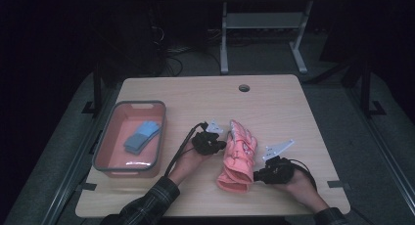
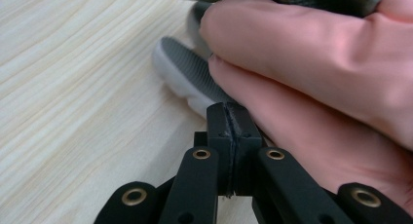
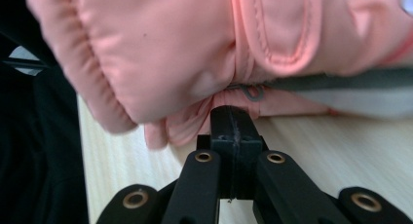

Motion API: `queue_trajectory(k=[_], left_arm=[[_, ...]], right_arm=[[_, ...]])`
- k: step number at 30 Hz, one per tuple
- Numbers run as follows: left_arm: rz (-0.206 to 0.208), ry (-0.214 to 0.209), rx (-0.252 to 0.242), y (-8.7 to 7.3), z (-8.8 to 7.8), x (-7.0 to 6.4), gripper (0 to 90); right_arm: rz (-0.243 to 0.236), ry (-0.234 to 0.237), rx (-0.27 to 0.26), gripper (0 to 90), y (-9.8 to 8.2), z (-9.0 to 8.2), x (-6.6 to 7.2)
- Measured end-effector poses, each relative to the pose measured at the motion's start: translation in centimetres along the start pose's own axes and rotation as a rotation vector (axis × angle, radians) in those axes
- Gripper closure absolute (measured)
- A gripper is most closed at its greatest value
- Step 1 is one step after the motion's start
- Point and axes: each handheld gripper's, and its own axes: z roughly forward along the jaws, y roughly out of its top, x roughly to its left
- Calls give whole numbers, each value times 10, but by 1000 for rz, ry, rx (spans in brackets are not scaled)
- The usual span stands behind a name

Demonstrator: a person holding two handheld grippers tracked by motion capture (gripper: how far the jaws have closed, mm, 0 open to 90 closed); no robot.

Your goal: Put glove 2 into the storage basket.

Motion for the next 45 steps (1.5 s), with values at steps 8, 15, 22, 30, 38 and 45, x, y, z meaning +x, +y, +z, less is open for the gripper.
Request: queue_trajectory(k=[8,15,22,30,38,45], left_arm=[[9,-34,-12,3,3,-4,890],[18,-38,-12,4,0,-4,886],[1,-26,-11,3,-20,3,846],[-39,-11,6,-1,-46,9,603],[-74,-23,-14,-1,-67,16,366],[-82,-45,-68,3,-82,20,266]], right_arm=[[-34,40,3,899,12,18,16],[-33,40,8,899,14,19,20],[14,-53,-58,899,4,-18,10],[31,-177,-178,899,25,-50,-1],[29,-212,-222,899,49,-50,-11],[33,-235,-202,899,53,-36,-20]])
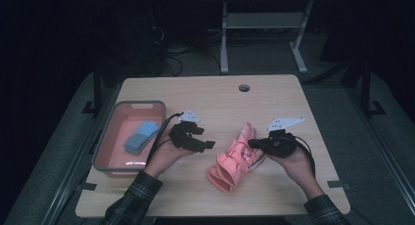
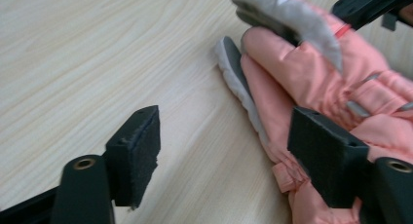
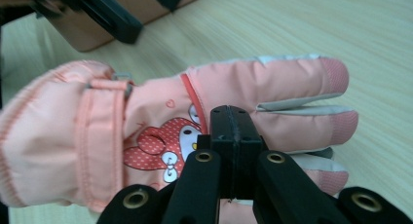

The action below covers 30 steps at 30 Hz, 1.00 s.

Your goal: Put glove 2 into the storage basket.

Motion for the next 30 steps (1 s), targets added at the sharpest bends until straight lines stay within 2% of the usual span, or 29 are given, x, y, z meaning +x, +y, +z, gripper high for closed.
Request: queue_trajectory(k=[4,6,11,15,16,19,24,30], left_arm=[[1,-9,-10,2,-3,0,242],[7,-9,-11,3,-4,-1,238],[13,-17,-13,5,-3,-4,213],[31,-44,-13,11,1,-11,182],[33,-49,-14,13,2,-13,178],[56,-72,-3,21,10,-20,167],[88,-95,13,34,28,-29,160],[72,-121,57,37,56,-32,147]], right_arm=[[5,5,23,899,-1,10,-1],[-10,2,47,899,-2,17,-1],[7,3,82,900,-4,27,-2],[-6,-20,120,900,-10,33,-2],[-6,-18,116,900,-12,34,-2],[-3,-18,122,900,-13,35,-1],[-25,-32,139,900,-14,39,1],[-26,-32,141,900,-15,40,1]])
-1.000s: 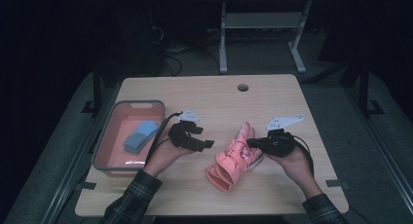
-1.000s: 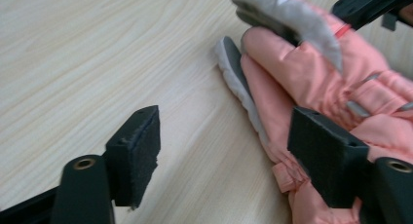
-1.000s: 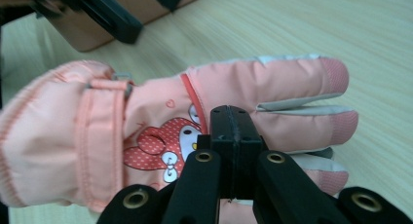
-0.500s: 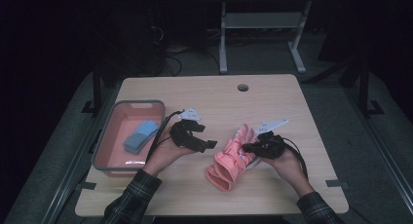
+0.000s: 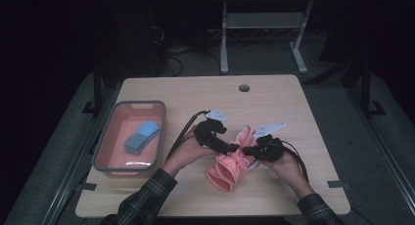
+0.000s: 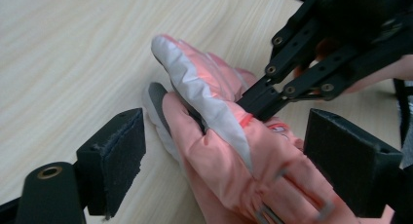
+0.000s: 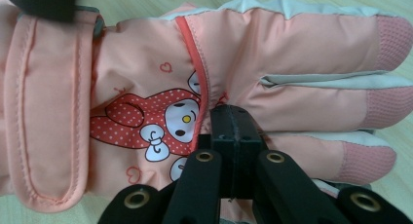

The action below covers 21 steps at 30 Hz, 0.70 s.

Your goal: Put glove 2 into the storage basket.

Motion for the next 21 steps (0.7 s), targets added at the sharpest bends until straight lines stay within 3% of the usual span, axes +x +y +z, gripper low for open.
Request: queue_trajectory(k=[7,16,21], left_arm=[[-32,-28,46,-4,21,5,134],[-121,-96,112,-20,45,9,133],[-126,-117,128,-23,48,10,127]], right_arm=[[-8,-4,1,900,-1,0,0],[-29,-13,1,900,-5,-1,3],[-20,-7,1,900,-8,-4,4]])
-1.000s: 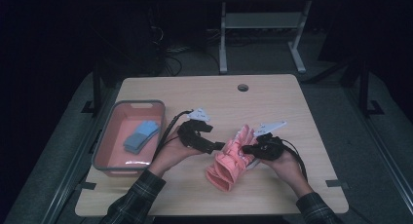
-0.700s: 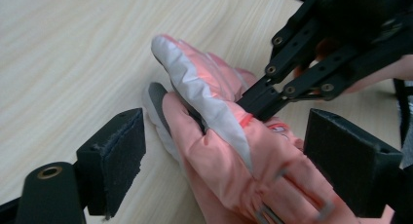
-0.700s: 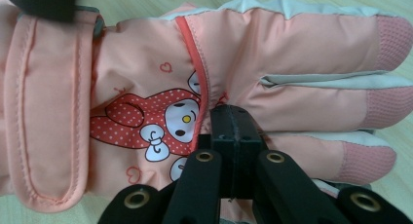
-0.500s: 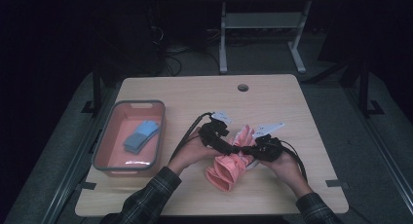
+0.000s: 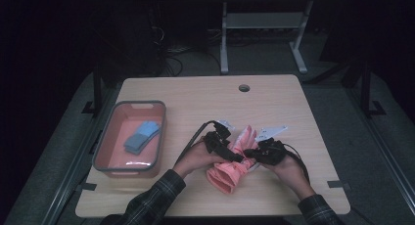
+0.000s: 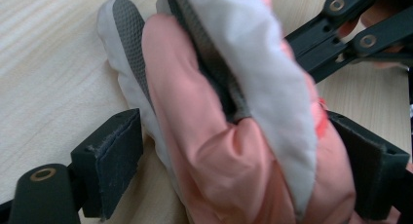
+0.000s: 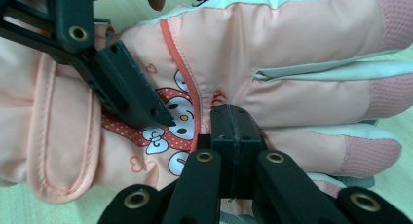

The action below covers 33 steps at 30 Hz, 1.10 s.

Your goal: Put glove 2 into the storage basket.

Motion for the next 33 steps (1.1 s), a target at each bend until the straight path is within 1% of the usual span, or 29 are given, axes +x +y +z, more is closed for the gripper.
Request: queue_trajectory(k=[2,3,5,6,7,9,11,13,15,16,17,19,21,23,24,26,27,28,30,33], left_arm=[[-13,-16,1,-2,2,0,127],[-13,-21,3,-2,3,0,127],[1,-18,14,-2,3,-1,127],[1,-19,13,-2,4,-2,127],[2,-17,7,-2,4,-3,127],[-5,-23,17,-3,6,-3,128],[-15,-35,39,-3,10,-5,134],[-10,-38,55,-3,11,-5,137],[-20,-53,62,-3,13,-6,152],[-8,-53,64,-3,14,-7,157],[-9,-52,66,-2,15,-8,158],[-3,-49,67,-1,17,-11,159],[-9,-58,66,-1,17,-11,159],[-29,-78,56,-2,17,-10,159],[-32,-89,54,-3,16,-9,165],[-36,-94,56,-3,16,-9,196],[-33,-95,56,-3,16,-10,196],[-32,-89,58,-3,16,-10,233],[-31,-86,51,-4,16,-11,260],[-34,-75,52,-5,15,-11,331]], right_arm=[[-8,3,2,900,-1,-3,0],[-3,6,5,900,-2,-5,1],[-5,10,13,900,-4,-9,1],[-12,9,17,900,-5,-11,2],[-5,8,27,900,-5,-13,3],[-12,4,32,900,-7,-14,4],[-8,12,45,900,-9,-11,4],[-14,11,52,900,-9,-7,6],[-21,11,46,900,-10,-4,6],[-10,13,49,900,-11,-5,6],[-14,16,40,900,-12,-4,6],[-10,18,44,900,-13,-3,7],[-13,19,45,900,-13,-3,7],[-13,19,43,900,-13,-3,7],[-12,20,42,900,-13,-3,6],[-10,24,40,900,-13,-3,6],[-10,24,41,900,-13,-3,6],[-15,25,39,900,-13,-2,5],[-17,24,39,900,-13,-1,5],[-12,19,44,900,-11,0,7]])
